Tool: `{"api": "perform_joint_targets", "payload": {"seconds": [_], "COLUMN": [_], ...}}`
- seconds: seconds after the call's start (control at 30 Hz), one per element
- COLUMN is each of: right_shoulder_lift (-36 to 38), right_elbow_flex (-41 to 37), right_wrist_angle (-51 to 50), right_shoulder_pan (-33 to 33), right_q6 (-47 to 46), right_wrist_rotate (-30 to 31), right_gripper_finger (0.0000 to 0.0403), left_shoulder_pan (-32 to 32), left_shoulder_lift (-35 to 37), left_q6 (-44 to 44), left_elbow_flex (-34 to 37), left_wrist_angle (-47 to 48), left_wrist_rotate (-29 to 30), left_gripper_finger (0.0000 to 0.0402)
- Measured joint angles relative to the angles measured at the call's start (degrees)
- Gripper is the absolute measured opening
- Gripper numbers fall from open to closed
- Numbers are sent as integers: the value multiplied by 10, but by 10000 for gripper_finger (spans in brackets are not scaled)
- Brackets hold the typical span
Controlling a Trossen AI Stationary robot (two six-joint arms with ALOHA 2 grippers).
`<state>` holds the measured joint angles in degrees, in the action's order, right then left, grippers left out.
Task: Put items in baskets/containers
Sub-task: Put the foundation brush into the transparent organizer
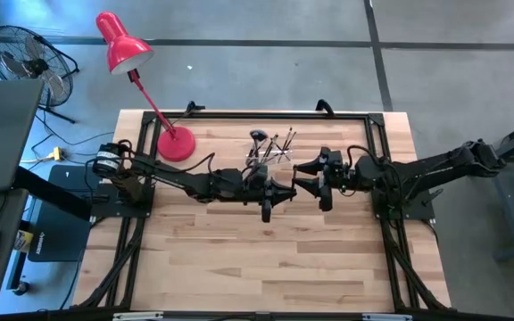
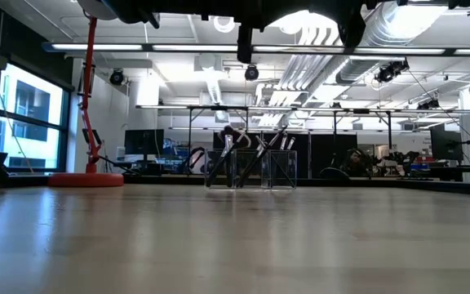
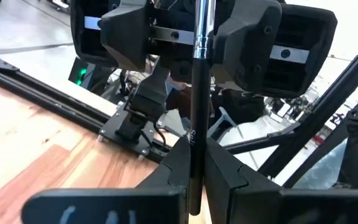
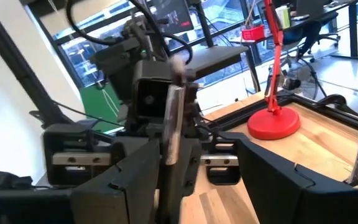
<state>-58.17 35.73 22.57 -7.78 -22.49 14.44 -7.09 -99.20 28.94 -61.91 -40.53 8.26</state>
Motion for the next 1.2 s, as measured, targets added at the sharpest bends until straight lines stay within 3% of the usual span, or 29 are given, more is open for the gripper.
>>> {"api": "perform_joint_targets", "payload": {"seconds": [0.43, 0.87, 1.2], "right_shoulder_lift": [0, 0, 0], "right_elbow_flex": [0, 0, 0], "right_wrist_angle": [-6, -14, -17], "right_shoulder_pan": [15, 14, 14], "right_q6": [3, 5, 18], "right_wrist_rotate": [-22, -40, -60], "right_gripper_finger": [183, 104, 13], "left_shoulder_pan": [0, 0, 0], "left_shoulder_lift": [0, 0, 0], "left_q6": [17, 28, 24], "left_elbow_flex": [0, 0, 0], "left_wrist_angle": [18, 29, 33], "left_wrist_rotate": [-4, -5, -11], "left_gripper_finger": [16, 16, 16]}}
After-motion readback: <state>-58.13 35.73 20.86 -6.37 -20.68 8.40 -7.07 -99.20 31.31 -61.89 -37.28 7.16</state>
